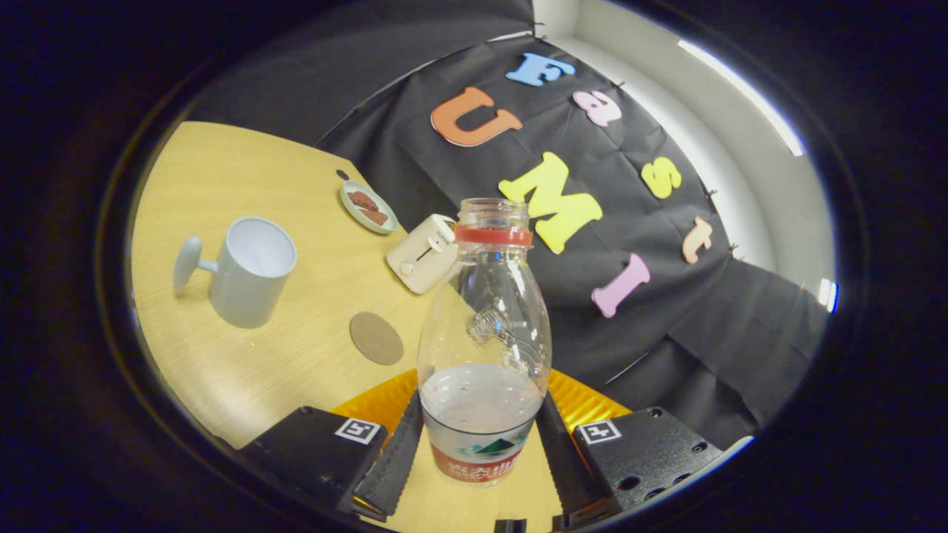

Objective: Take the bottle from table, then pour the juice into the cup, finally place the bottle on the coaster

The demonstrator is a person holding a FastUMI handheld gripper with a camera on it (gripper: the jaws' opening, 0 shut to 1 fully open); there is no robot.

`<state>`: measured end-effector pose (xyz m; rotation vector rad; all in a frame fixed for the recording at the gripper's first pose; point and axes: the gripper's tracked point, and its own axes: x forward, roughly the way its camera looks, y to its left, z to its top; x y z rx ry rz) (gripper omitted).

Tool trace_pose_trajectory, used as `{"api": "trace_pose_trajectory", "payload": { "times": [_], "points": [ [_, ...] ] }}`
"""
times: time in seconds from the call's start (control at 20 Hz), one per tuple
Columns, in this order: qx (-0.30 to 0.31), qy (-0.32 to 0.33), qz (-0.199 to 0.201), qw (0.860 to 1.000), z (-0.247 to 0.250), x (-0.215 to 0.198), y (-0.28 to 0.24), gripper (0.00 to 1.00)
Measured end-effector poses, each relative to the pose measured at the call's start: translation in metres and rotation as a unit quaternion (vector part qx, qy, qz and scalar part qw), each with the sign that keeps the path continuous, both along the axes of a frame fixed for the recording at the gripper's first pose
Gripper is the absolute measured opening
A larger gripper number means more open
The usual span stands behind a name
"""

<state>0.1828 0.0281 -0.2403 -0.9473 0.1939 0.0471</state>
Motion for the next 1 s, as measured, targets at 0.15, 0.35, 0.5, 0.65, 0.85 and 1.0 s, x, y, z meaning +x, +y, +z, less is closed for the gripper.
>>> {"api": "trace_pose_trajectory", "payload": {
  "times": [0.15,0.35,0.5,0.65,0.85,1.0],
  "points": [
    [-0.075,-0.026,0.017,0.997,0.009,0.0,0.011,0.82],
    [-0.105,-0.015,0.018,0.994,0.003,0.008,0.015,0.82],
    [-0.117,0.01,0.015,0.993,-0.005,0.008,0.019,0.82],
    [-0.155,0.007,0.024,0.988,-0.005,0.015,0.021,0.82],
    [-0.211,0.02,0.031,0.977,-0.012,0.024,0.019,0.82],
    [-0.252,0.017,0.04,0.967,-0.01,0.027,0.026,0.82]
  ]
}}
